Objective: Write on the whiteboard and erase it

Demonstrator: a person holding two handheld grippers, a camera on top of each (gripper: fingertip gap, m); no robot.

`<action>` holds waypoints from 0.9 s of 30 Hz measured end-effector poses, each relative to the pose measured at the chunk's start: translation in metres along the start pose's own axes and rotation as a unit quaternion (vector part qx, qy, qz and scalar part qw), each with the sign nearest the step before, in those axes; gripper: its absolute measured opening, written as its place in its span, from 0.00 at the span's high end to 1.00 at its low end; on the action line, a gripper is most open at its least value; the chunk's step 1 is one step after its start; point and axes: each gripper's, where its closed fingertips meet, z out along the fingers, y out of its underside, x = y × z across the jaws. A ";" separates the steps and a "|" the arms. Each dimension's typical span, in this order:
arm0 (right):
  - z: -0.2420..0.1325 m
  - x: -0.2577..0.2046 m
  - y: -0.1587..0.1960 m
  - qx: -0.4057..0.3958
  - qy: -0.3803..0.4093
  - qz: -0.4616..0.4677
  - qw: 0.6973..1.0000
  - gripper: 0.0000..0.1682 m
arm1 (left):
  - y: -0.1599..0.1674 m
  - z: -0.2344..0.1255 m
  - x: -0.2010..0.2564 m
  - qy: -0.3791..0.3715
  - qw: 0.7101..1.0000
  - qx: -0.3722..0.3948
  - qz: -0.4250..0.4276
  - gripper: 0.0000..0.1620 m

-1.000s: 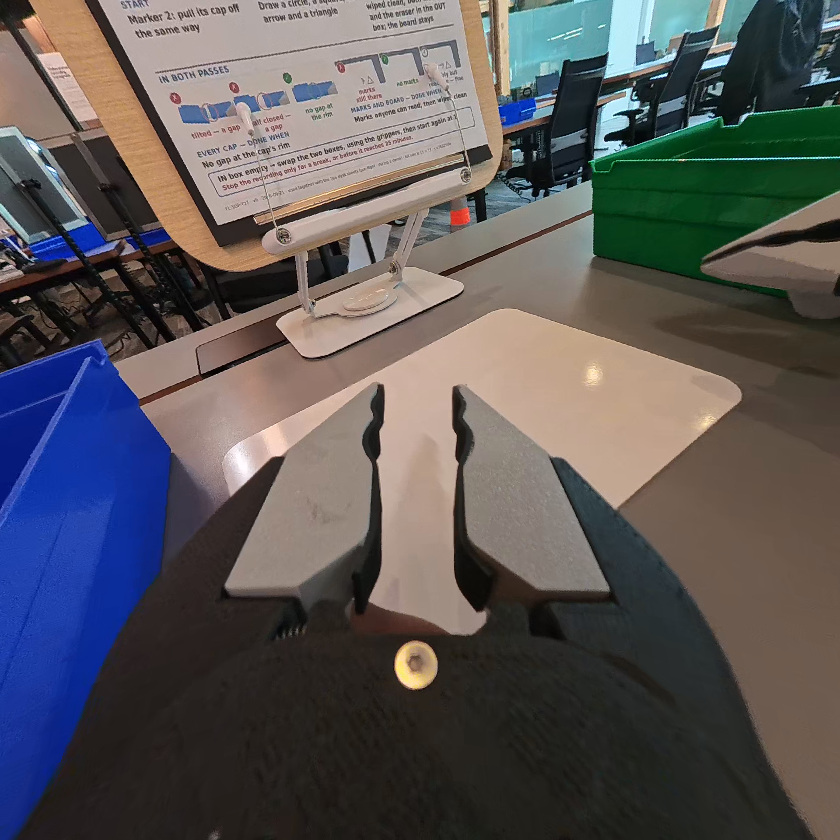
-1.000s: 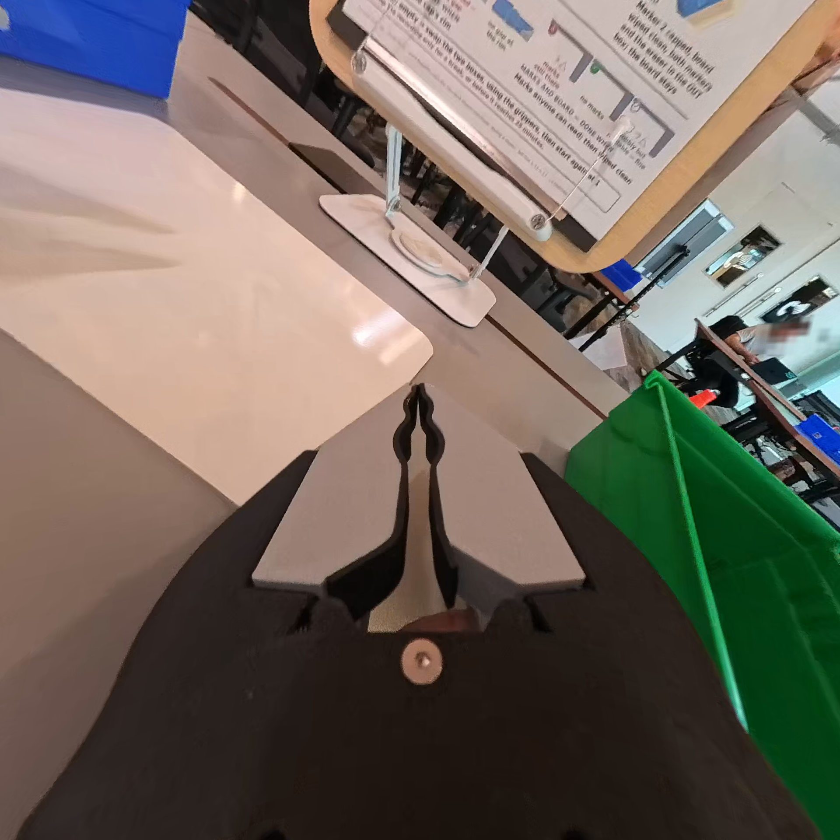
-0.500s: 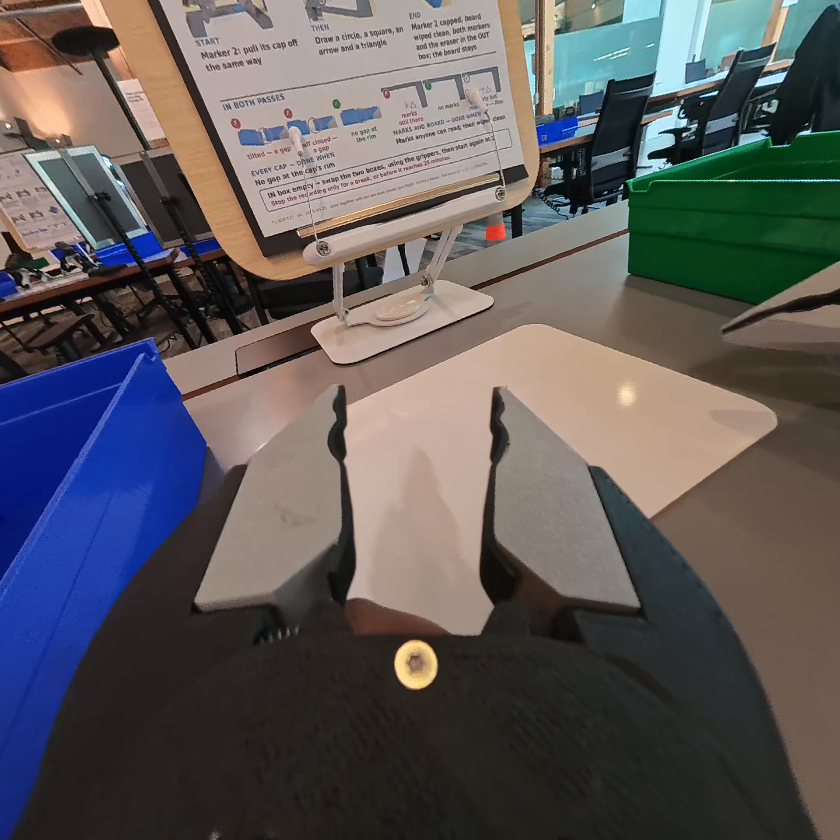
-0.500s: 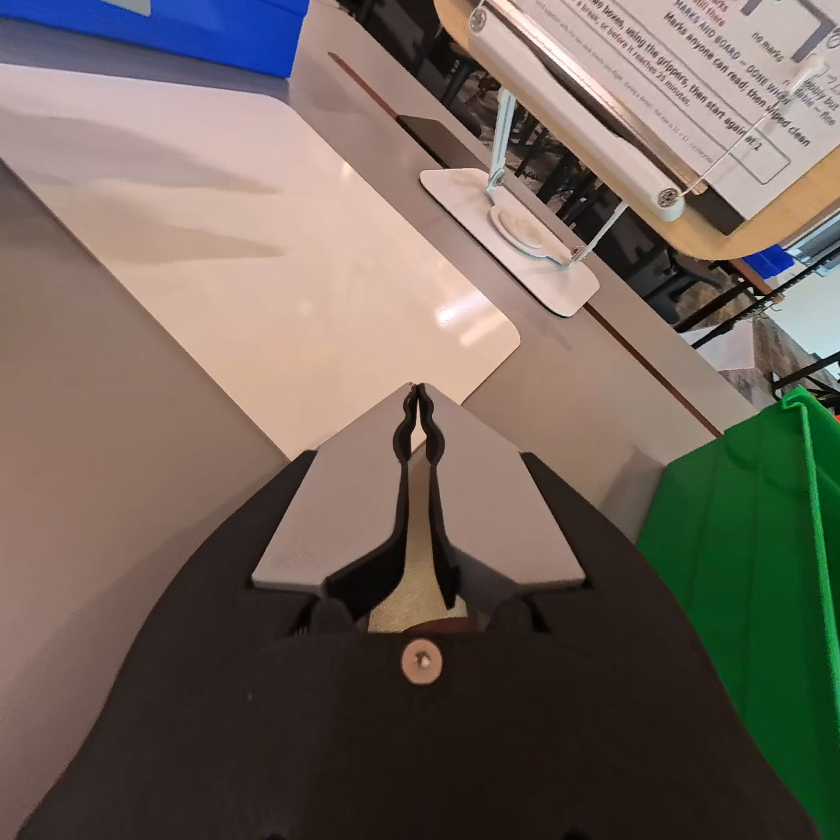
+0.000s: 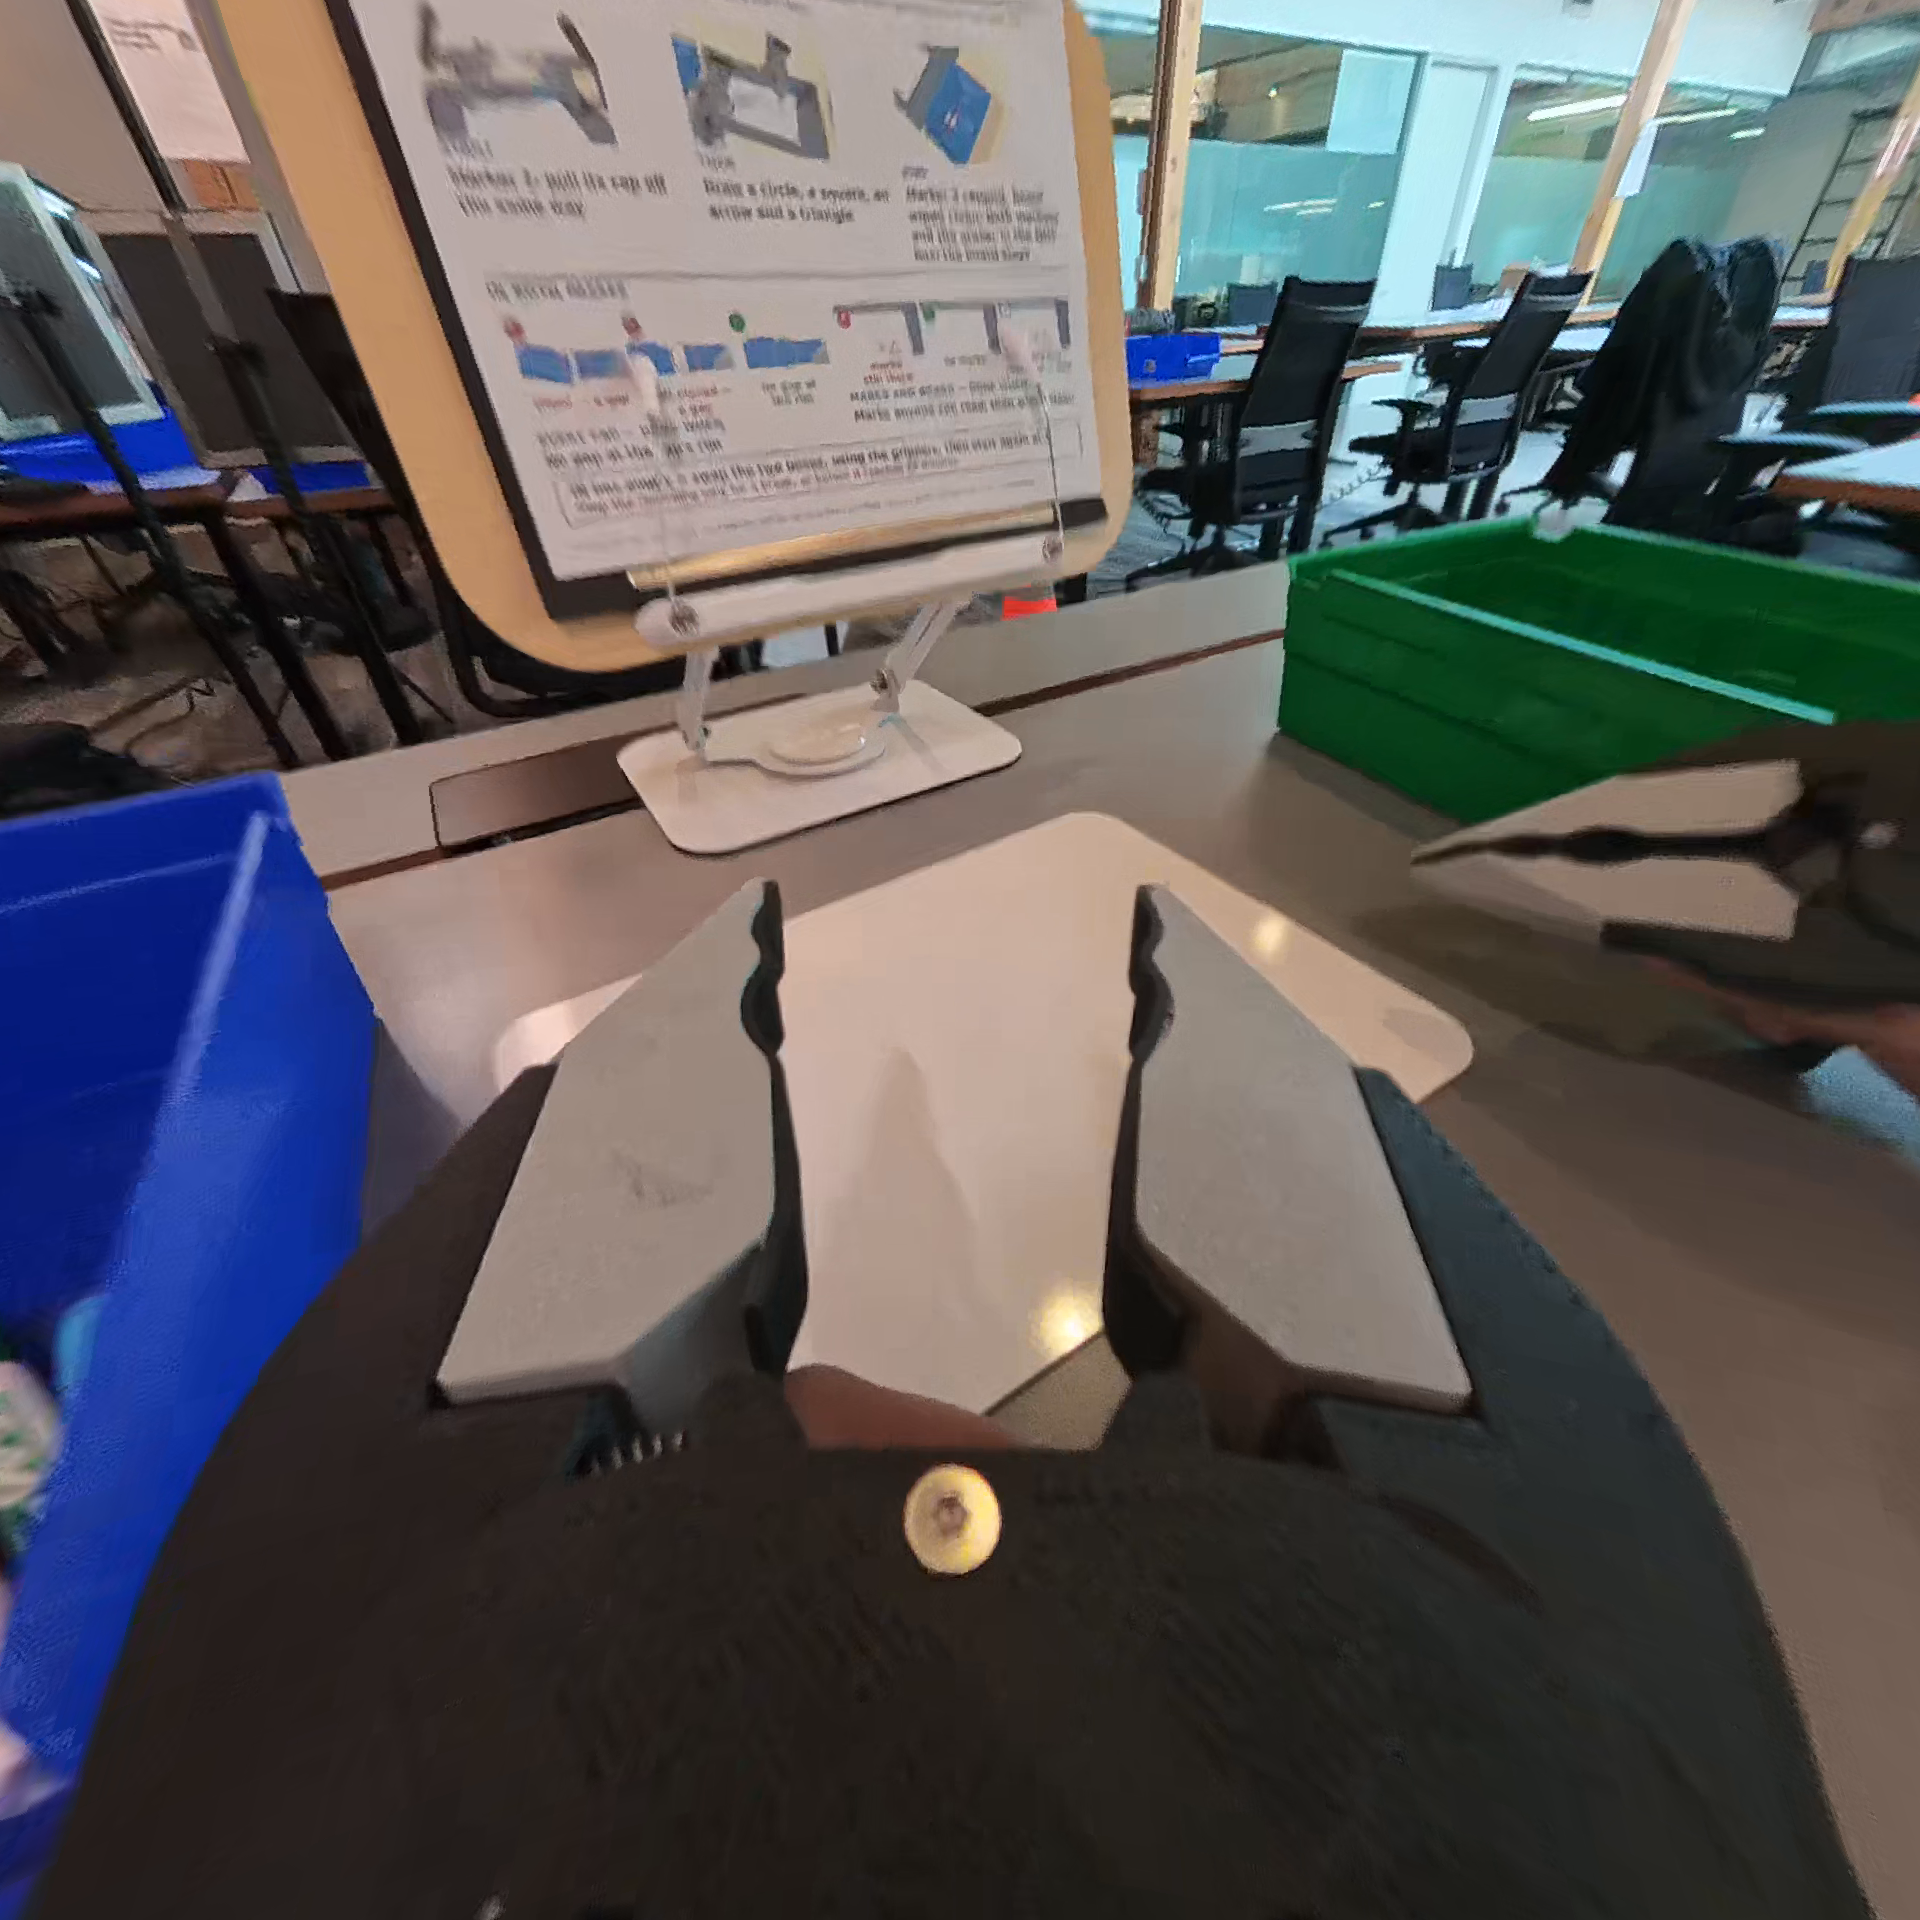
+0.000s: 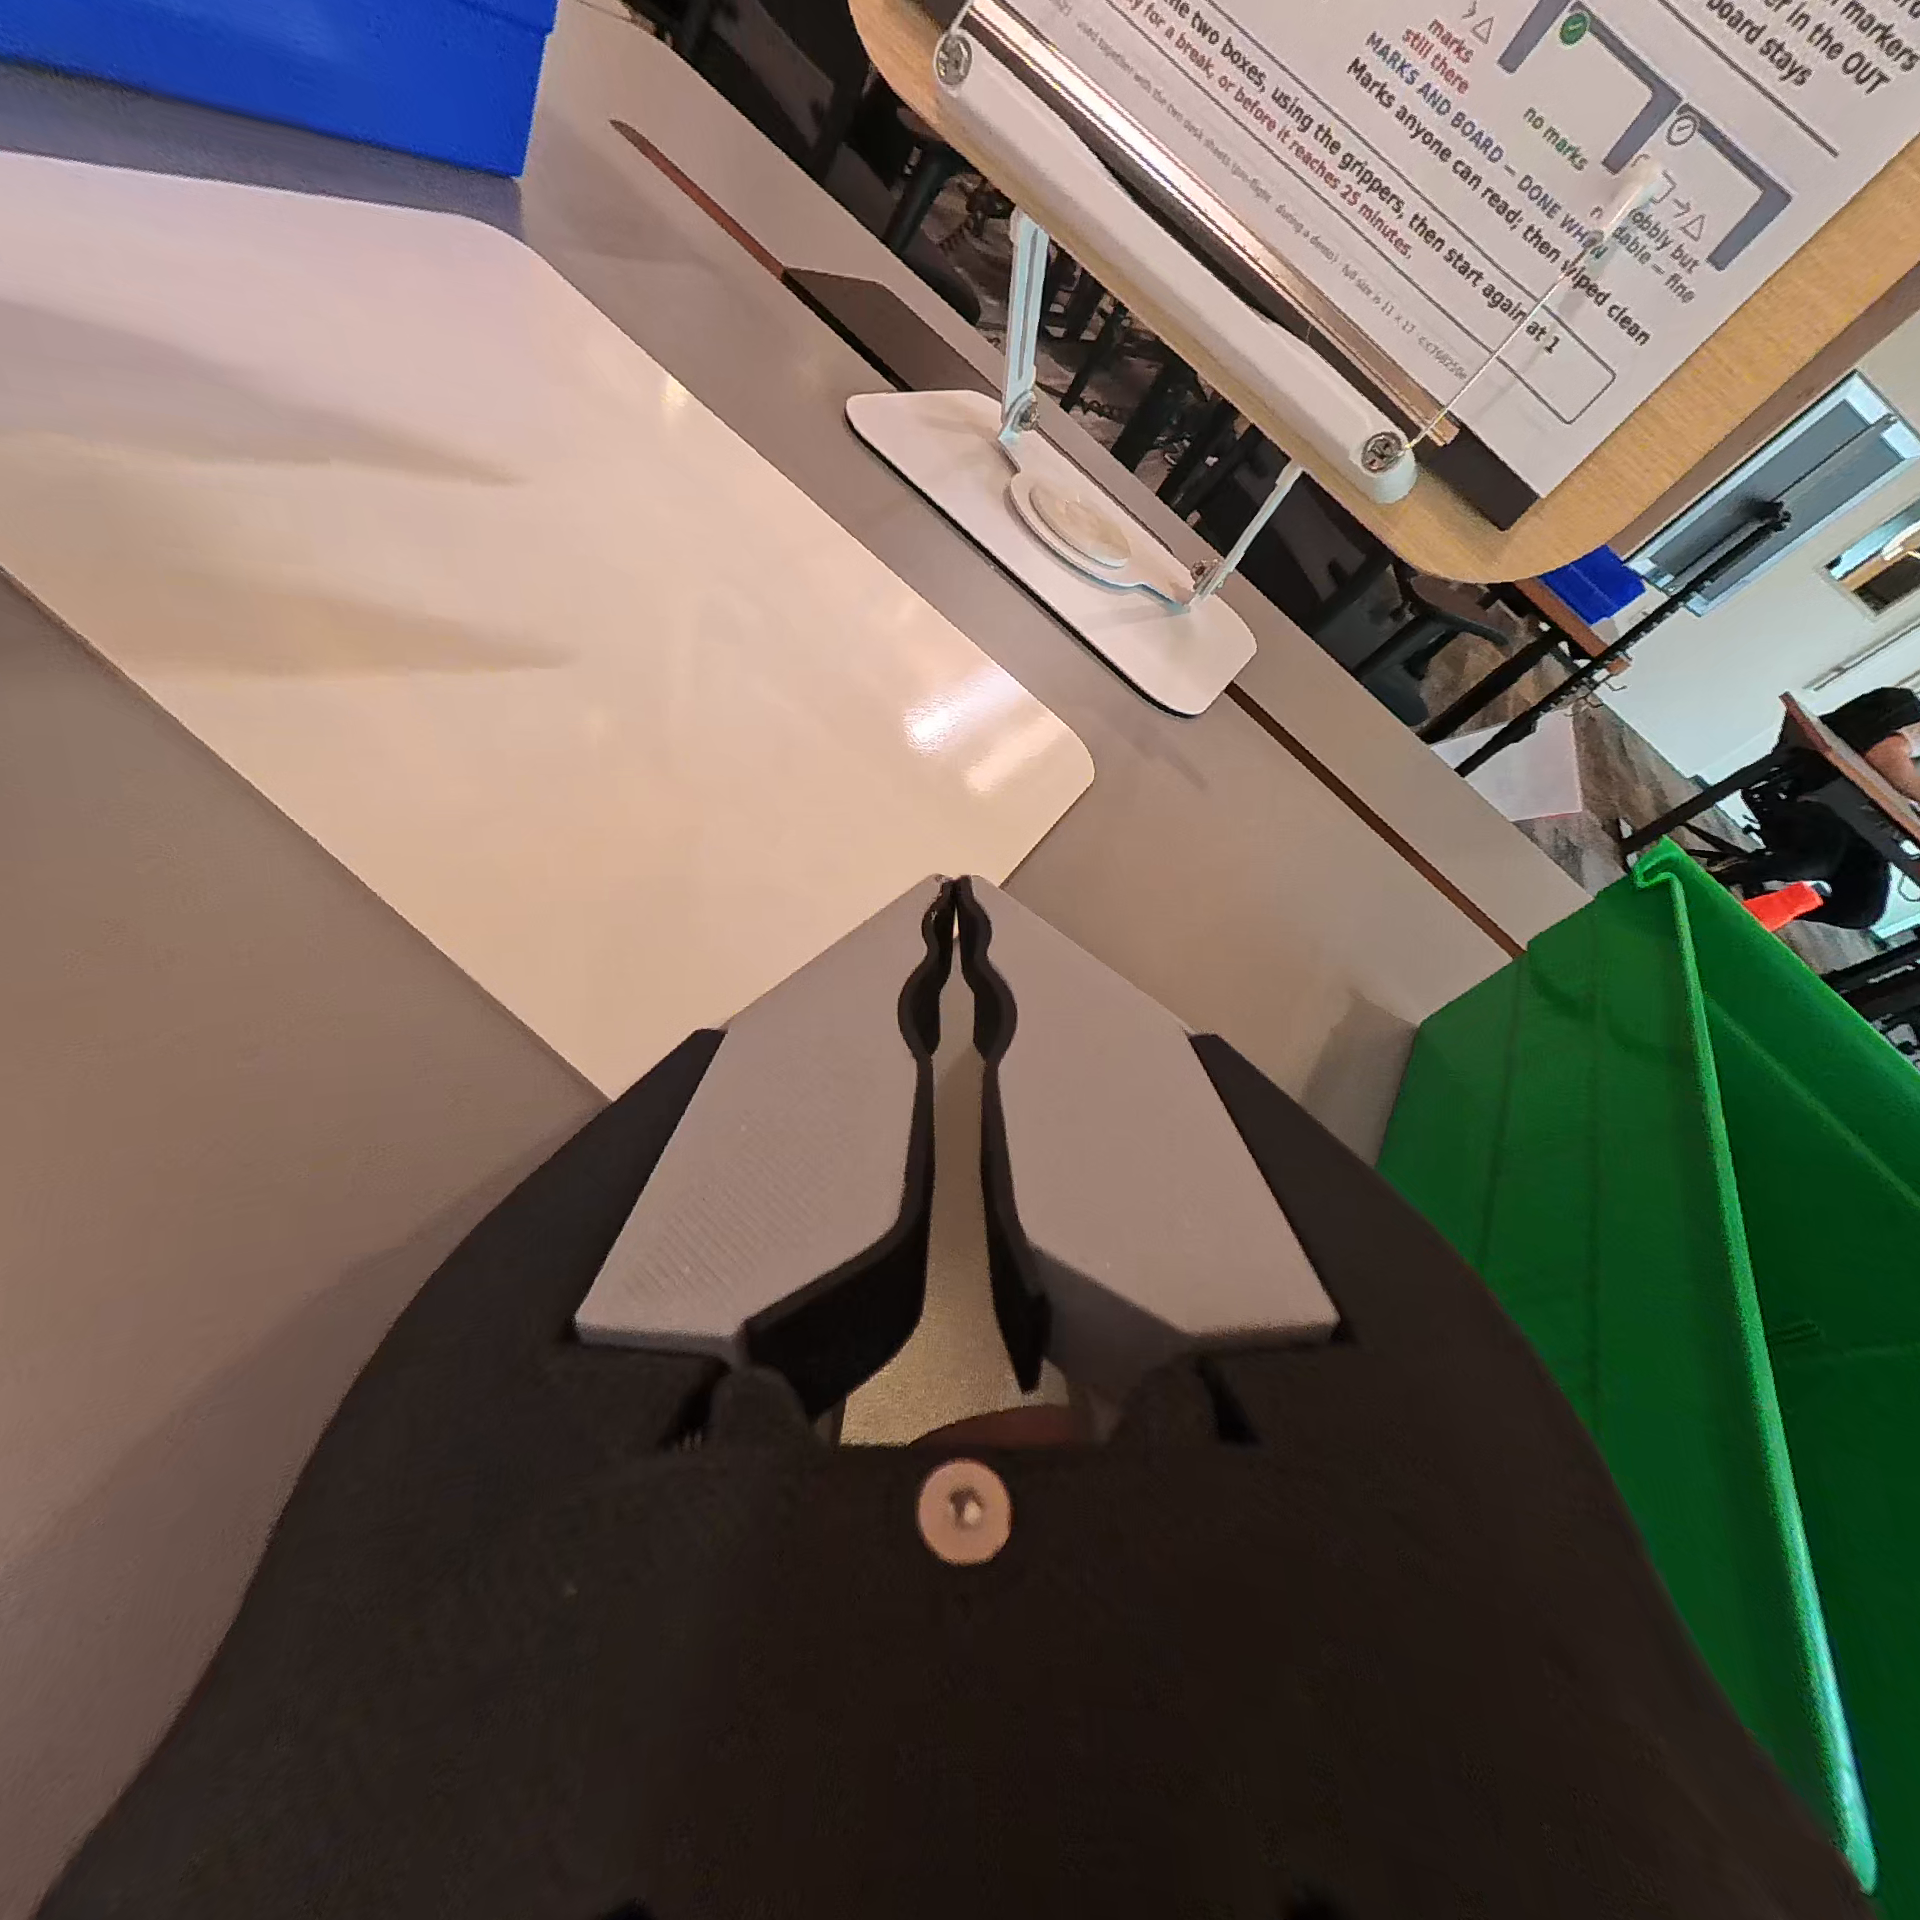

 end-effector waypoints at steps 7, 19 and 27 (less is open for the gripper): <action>-0.001 0.001 0.000 0.002 0.006 0.005 1.000 1.00 | -0.078 -0.034 -0.122 -0.049 0.998 -0.047 0.006 0.63; 0.001 -0.007 -0.003 -0.002 -0.007 0.003 1.000 1.00 | 0.105 -0.007 -0.231 -0.040 0.906 -0.421 0.014 0.61; 0.000 -0.006 -0.004 0.003 -0.012 0.017 1.000 1.00 | 0.141 -0.012 -0.209 0.084 0.850 -0.517 0.055 0.60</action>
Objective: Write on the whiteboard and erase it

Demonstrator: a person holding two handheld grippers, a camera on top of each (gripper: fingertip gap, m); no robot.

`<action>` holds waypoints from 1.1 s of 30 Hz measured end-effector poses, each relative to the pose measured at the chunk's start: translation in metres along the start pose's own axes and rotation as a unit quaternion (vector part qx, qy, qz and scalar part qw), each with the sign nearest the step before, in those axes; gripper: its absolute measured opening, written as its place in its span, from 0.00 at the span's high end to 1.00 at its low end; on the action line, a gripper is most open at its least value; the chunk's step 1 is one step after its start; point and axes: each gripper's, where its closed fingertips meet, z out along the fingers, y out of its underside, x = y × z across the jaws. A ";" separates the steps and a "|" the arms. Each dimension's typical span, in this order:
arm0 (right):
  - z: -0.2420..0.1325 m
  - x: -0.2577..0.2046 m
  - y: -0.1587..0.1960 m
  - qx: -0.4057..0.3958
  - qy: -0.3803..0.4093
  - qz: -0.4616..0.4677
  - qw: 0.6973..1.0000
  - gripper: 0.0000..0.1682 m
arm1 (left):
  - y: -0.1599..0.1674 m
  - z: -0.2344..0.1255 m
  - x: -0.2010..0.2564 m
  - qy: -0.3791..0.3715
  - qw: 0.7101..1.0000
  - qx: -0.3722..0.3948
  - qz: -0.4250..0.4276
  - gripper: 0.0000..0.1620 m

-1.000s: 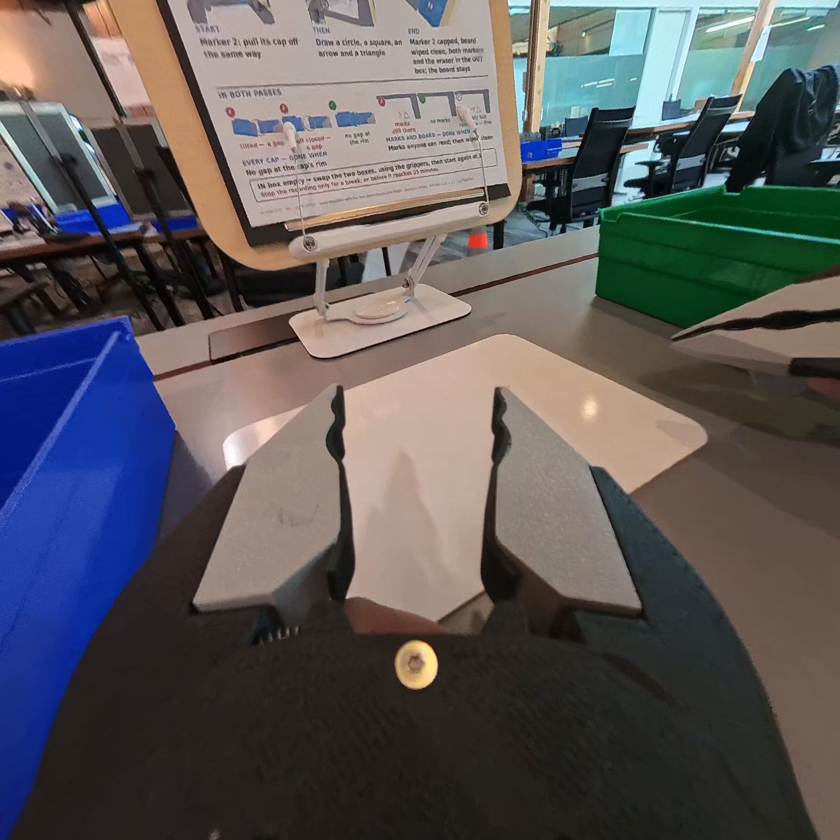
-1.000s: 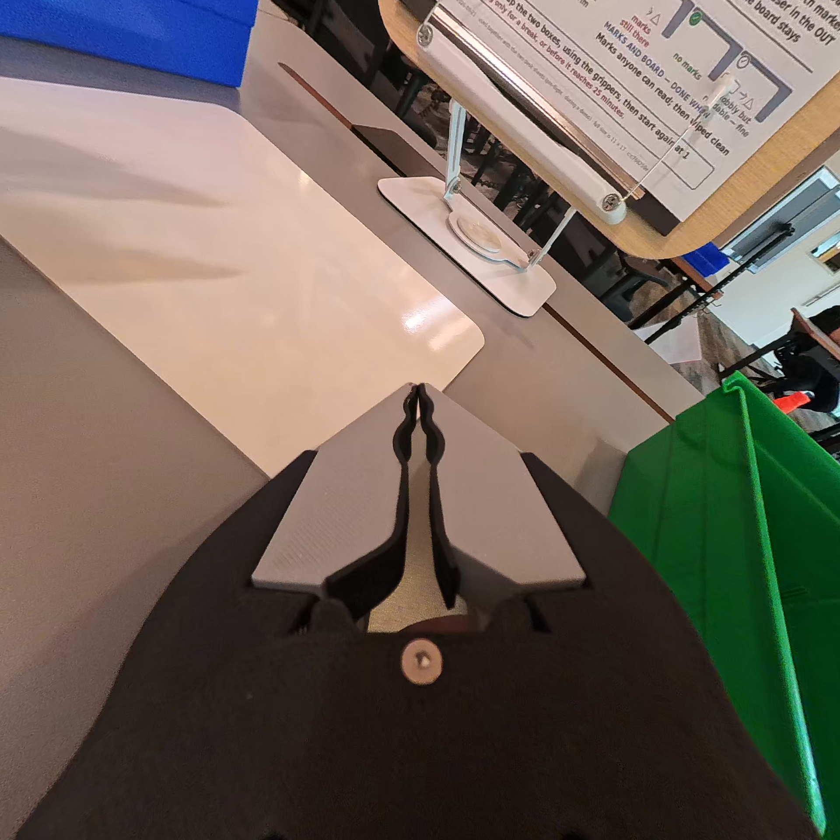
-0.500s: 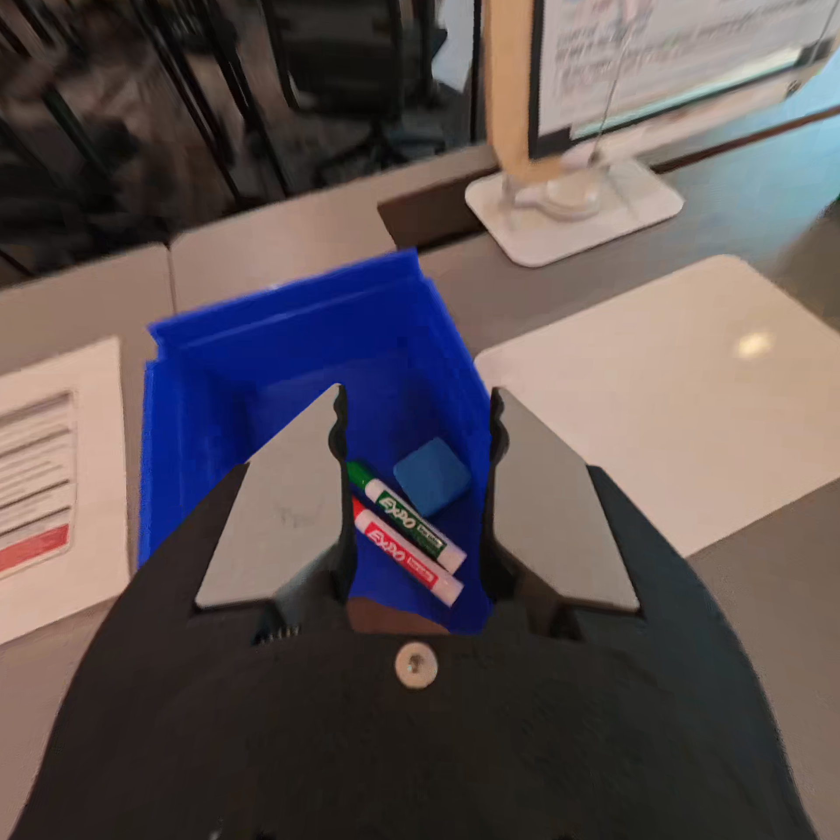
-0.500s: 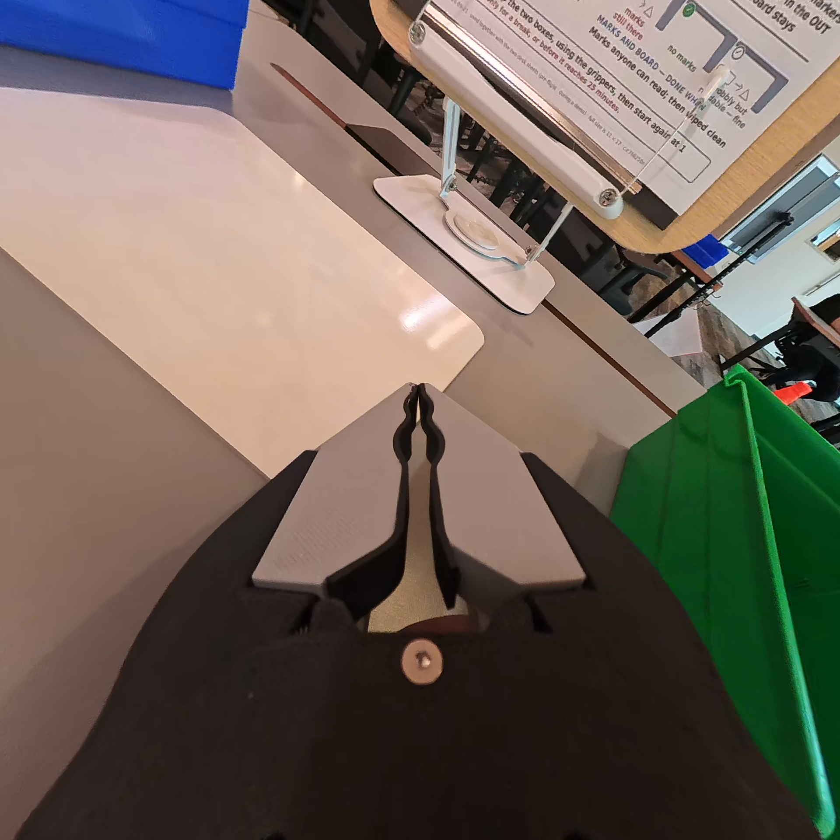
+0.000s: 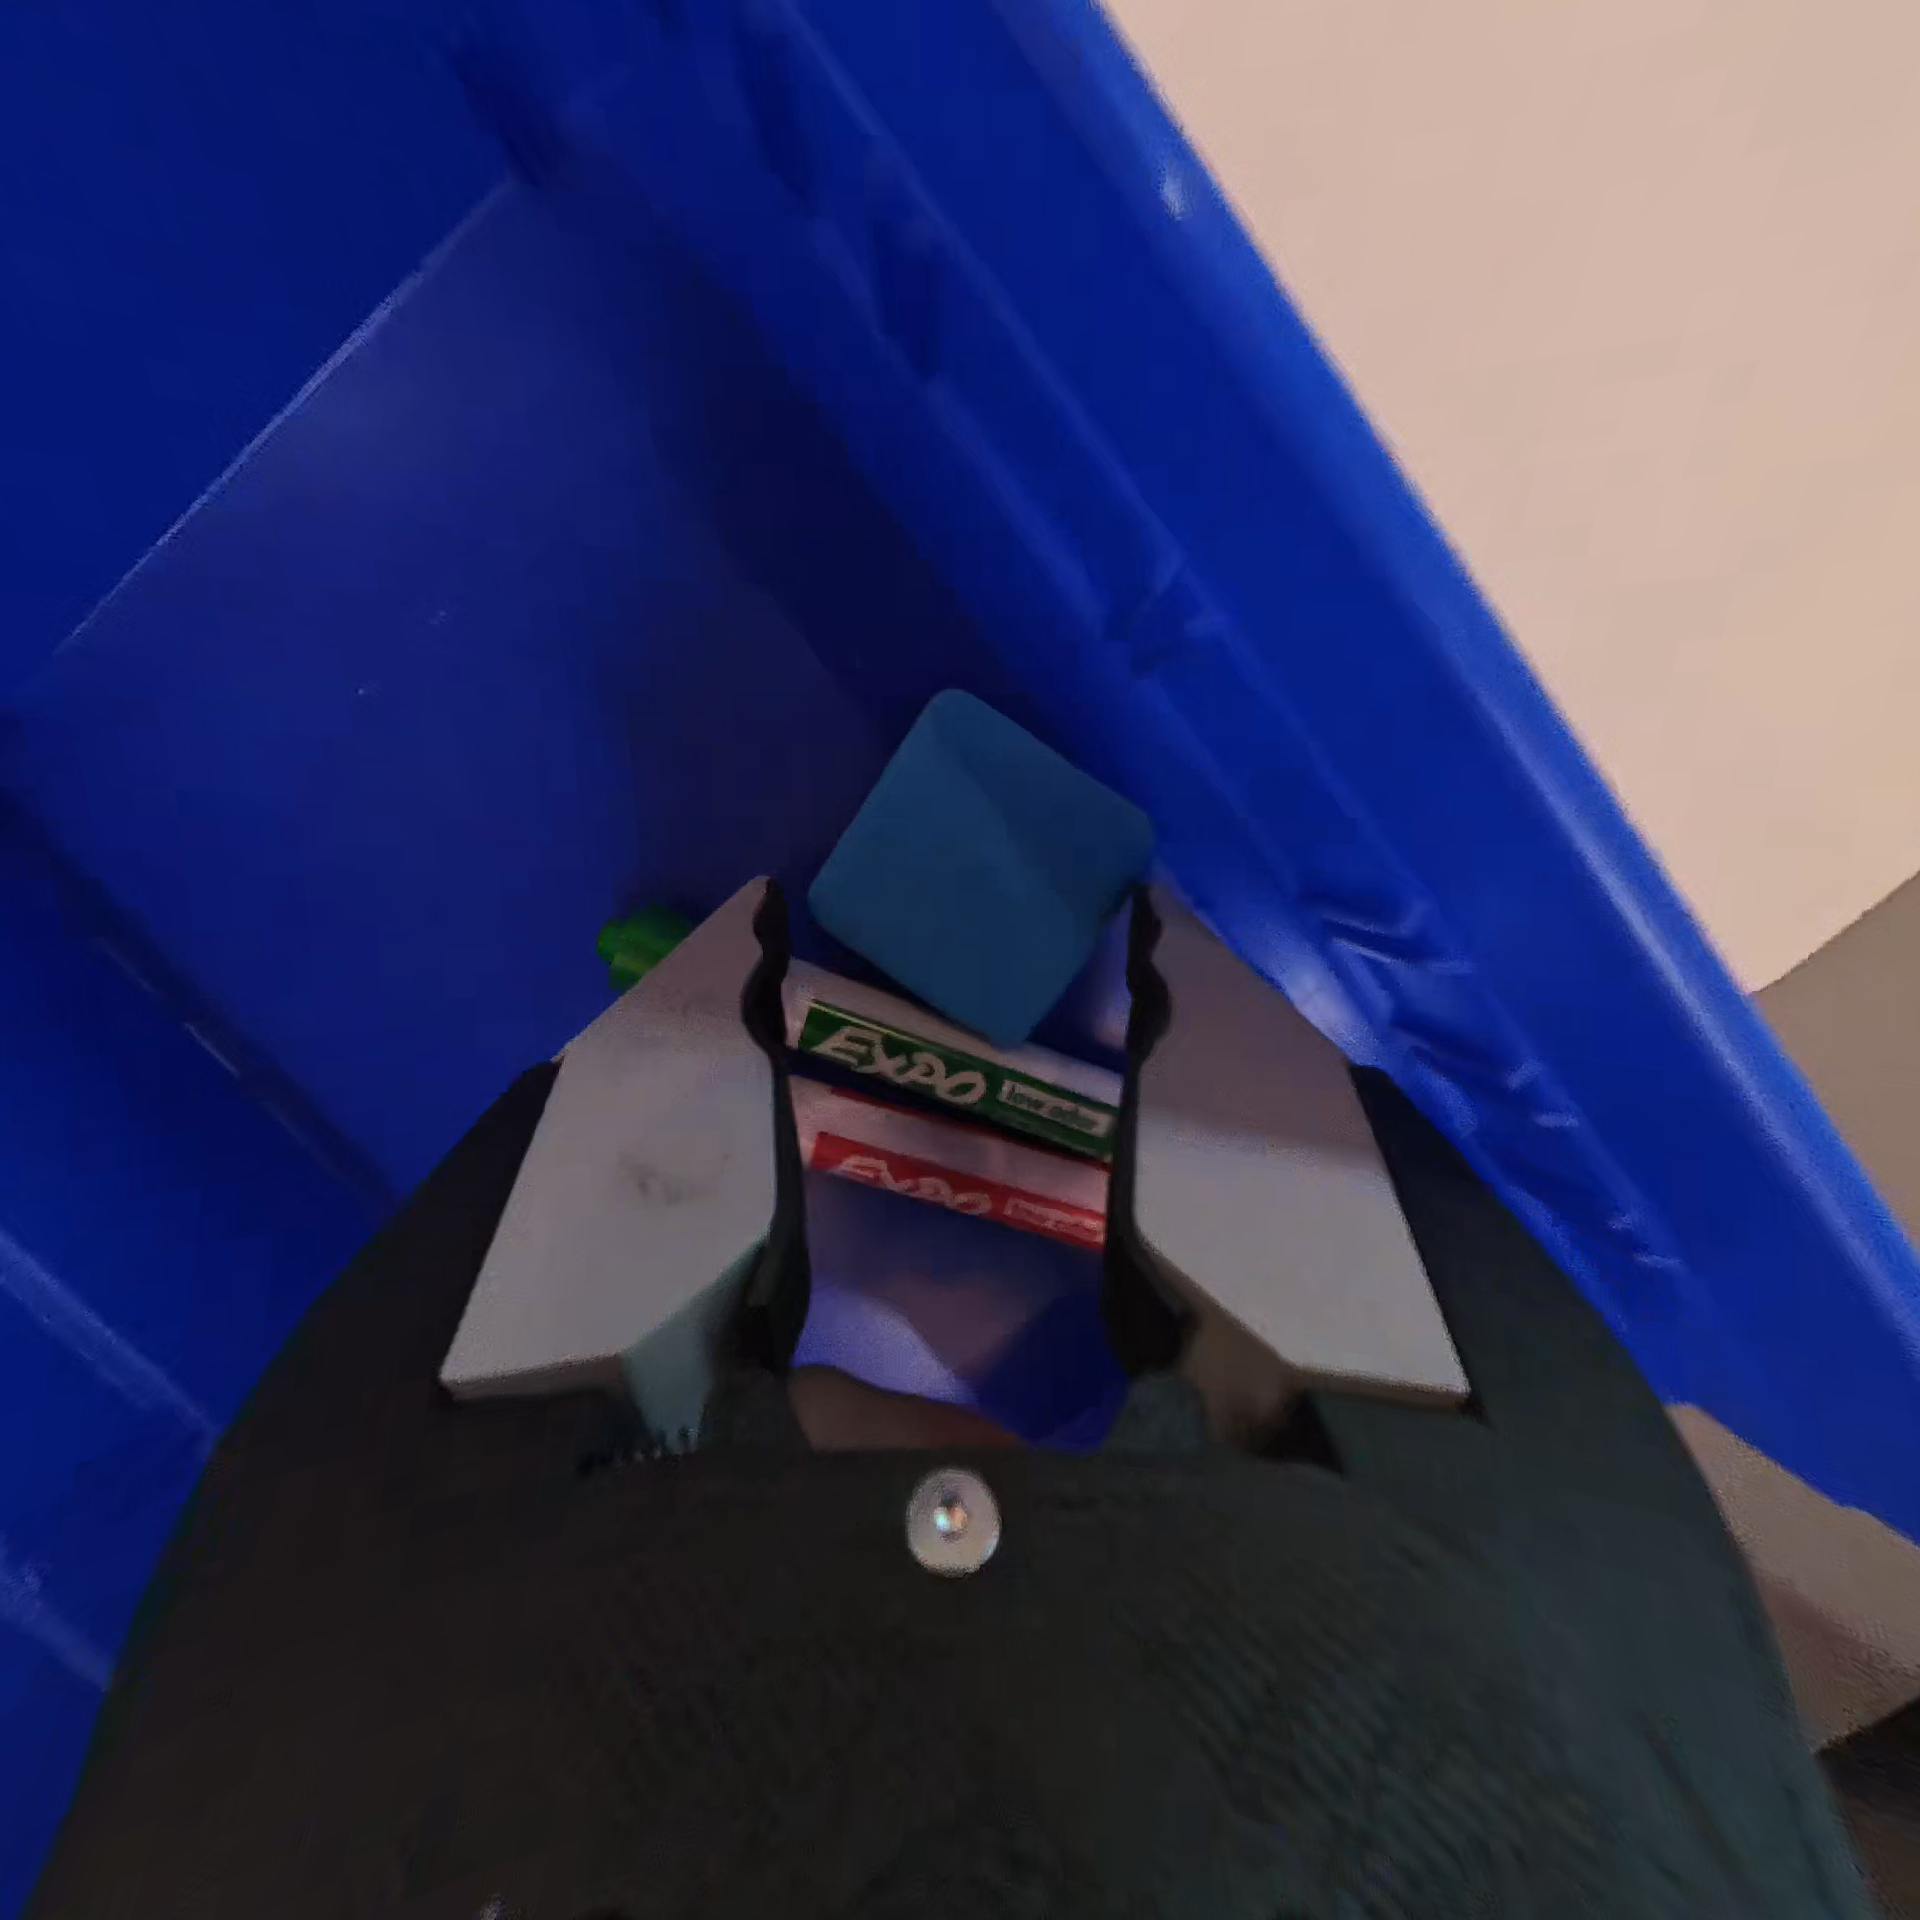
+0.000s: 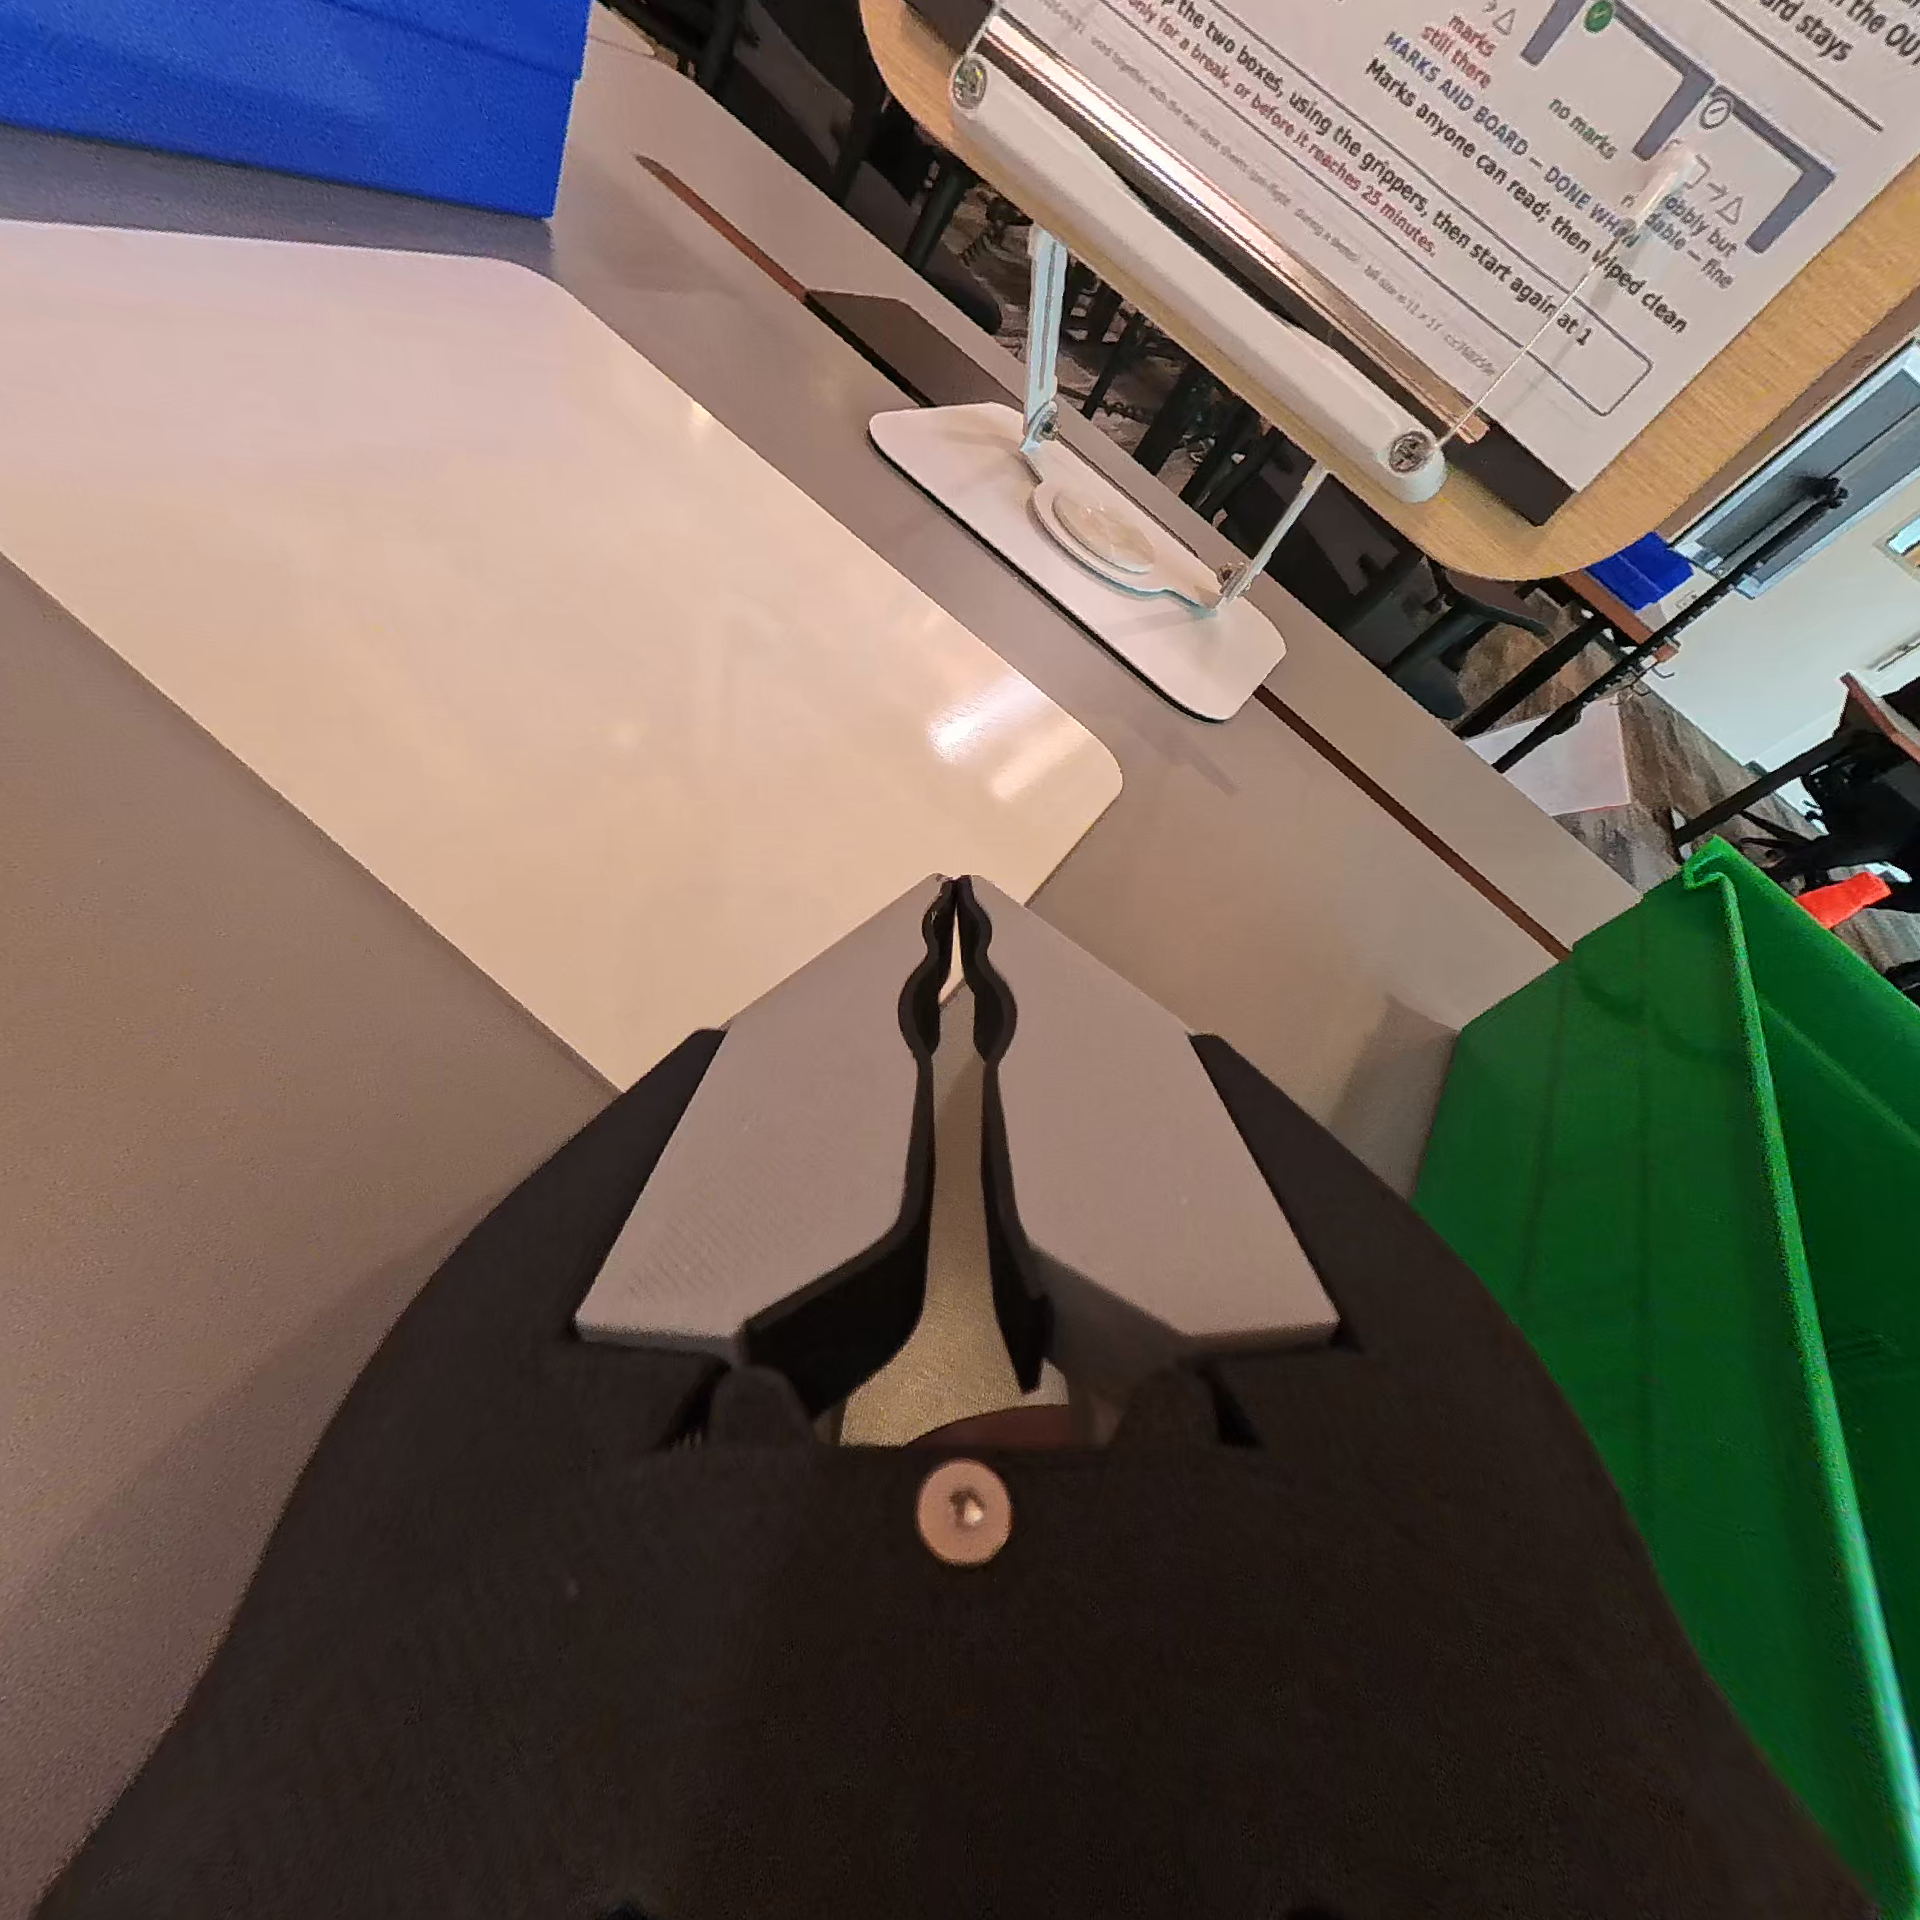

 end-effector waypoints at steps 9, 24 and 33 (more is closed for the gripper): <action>-0.002 0.001 -0.002 0.007 0.002 0.004 1.000 1.00 | 0.000 0.001 -0.016 -0.044 0.999 -0.012 0.005 0.63; -0.001 -0.008 -0.006 0.012 -0.010 -0.003 1.000 1.00 | -0.137 -0.113 0.086 -0.079 0.970 0.207 0.101 0.63; -0.018 0.024 -0.021 0.056 0.056 0.049 0.996 1.00 | -0.247 -0.024 0.227 -0.006 0.956 0.214 0.200 0.63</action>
